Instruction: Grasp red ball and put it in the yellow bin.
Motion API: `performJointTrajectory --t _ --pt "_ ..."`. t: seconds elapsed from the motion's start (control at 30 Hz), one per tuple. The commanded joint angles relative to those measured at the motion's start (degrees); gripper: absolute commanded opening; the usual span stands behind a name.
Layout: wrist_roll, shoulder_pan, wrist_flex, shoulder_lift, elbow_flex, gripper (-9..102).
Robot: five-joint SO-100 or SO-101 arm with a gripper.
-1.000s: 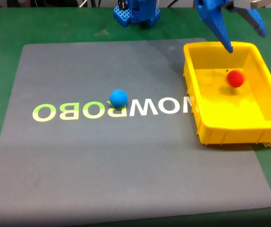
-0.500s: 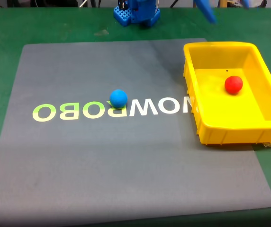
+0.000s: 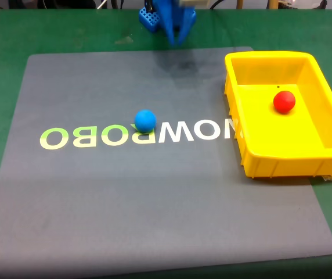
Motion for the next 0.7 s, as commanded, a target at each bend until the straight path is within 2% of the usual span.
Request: performJointTrajectory --t 0.0,0.27,0.67 --pt "-0.2 2.2 2.8 5.2 3.8 0" --pt "-2.6 5.5 3.6 10.9 15.3 0" --pt "-2.4 5.4 9.1 11.1 17.5 0"
